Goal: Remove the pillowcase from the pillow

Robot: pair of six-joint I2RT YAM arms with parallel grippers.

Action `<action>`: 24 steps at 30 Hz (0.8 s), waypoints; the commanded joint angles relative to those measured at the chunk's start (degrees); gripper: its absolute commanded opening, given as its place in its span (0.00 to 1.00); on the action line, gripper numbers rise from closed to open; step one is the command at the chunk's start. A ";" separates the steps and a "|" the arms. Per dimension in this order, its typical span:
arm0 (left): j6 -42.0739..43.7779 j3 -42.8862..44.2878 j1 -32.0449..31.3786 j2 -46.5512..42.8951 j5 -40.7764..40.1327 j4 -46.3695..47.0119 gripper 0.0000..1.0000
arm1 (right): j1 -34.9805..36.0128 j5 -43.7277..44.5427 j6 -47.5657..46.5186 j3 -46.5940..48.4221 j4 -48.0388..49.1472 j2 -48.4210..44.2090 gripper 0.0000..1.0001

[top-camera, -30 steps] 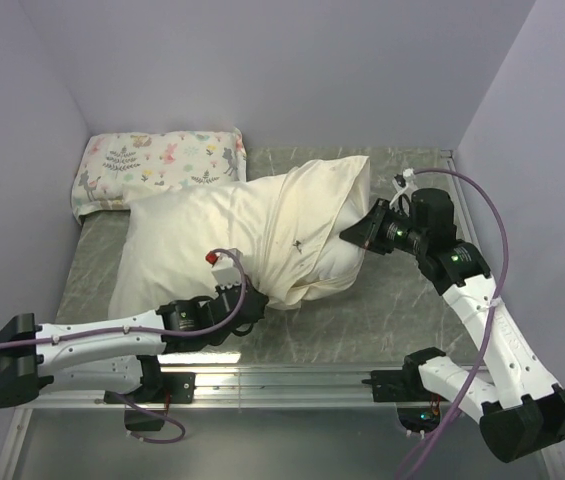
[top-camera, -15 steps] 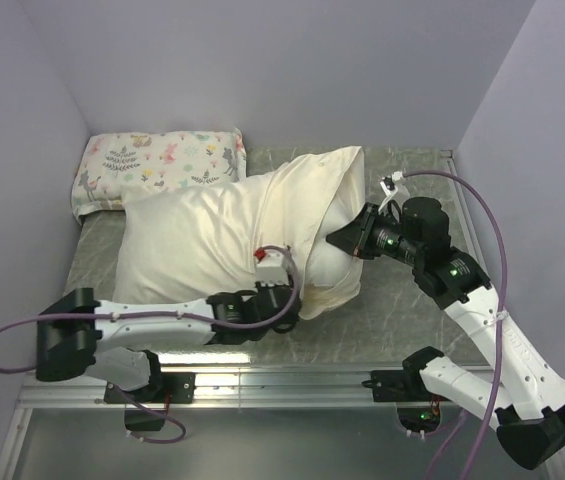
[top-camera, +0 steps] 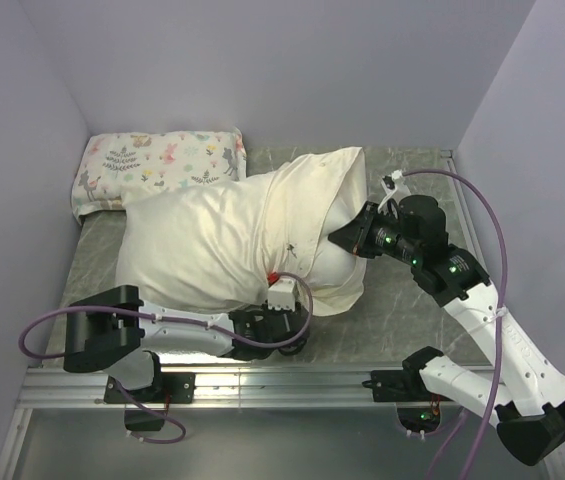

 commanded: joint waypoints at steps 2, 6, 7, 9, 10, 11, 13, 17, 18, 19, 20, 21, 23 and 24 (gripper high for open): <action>-2.24 -2.83 -1.40 -2.28 3.27 -1.74 0.41 | 0.66 0.14 0.10 5.58 10.19 -2.63 0.00; 2.86 3.92 -8.61 -8.69 -3.40 -6.82 0.70 | 0.75 0.85 -0.16 3.03 10.80 -2.54 0.00; 4.79 7.85 -11.14 -9.32 -4.54 -8.23 0.72 | 0.75 0.94 -0.16 2.33 10.89 -2.37 0.00; 6.64 11.65 -13.62 -10.46 -7.62 -11.75 0.75 | 0.84 1.55 -0.16 2.06 10.89 -2.28 0.00; 8.22 14.98 -15.54 -10.64 -8.33 -12.54 0.75 | 0.93 1.90 -0.25 2.06 10.89 -2.11 0.00; 8.93 16.58 -16.61 -10.82 -9.47 -13.51 0.75 | 1.01 2.25 -0.43 2.06 10.63 -2.10 0.00; 11.99 20.70 -19.32 -11.26 -10.27 -13.34 0.75 | 1.10 3.14 -0.87 2.24 10.36 -1.93 0.00; 13.25 25.20 -21.01 -10.38 -18.75 -14.99 0.76 | 1.54 3.40 -0.78 2.50 10.27 -1.75 0.00; 12.29 27.04 -20.84 -8.99 -20.45 -16.14 0.79 | 1.98 3.57 -0.69 2.85 10.19 -1.58 0.00; 10.88 28.53 -20.66 -7.93 -22.73 -18.68 0.82 | 1.98 3.75 -0.69 3.11 10.01 -1.58 0.00; 9.30 29.94 -20.49 -6.79 -24.84 -21.05 0.84 | 2.50 3.93 -0.78 3.38 9.66 -1.49 0.00; 8.07 32.48 -20.14 -4.51 -27.55 -24.99 0.86 | 2.68 4.19 -0.87 3.64 9.49 -1.40 0.00; 6.22 34.16 -18.64 -2.39 -29.24 -27.13 0.87 | 3.12 4.54 -0.87 4.52 8.96 -1.14 0.00; 6.47 34.52 -18.03 -0.99 -30.56 -27.14 0.88 | 3.56 4.63 -0.78 4.69 8.96 -0.96 0.00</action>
